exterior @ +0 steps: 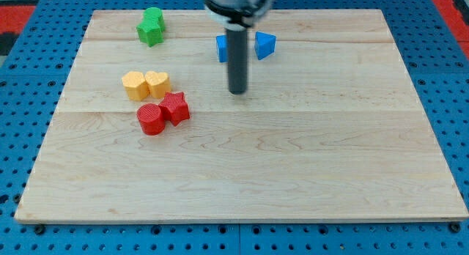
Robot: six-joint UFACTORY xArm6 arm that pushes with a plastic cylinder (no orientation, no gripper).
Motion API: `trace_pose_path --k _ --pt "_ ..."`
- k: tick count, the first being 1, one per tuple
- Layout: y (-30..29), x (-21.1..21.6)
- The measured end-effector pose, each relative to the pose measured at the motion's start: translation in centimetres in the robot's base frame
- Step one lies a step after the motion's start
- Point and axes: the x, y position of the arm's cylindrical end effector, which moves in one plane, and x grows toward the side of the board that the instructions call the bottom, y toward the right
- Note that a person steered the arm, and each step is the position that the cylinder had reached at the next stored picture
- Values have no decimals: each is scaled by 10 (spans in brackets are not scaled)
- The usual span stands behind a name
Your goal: Place your arm at the top side of the yellow blocks
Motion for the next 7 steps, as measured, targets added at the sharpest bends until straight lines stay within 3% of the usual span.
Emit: trace_pose_path --k 2,3,4,6,7 --pt "-13 116" --pt "-90 141" --pt "-140 128" --pt "-144 81" --pt "-137 94"
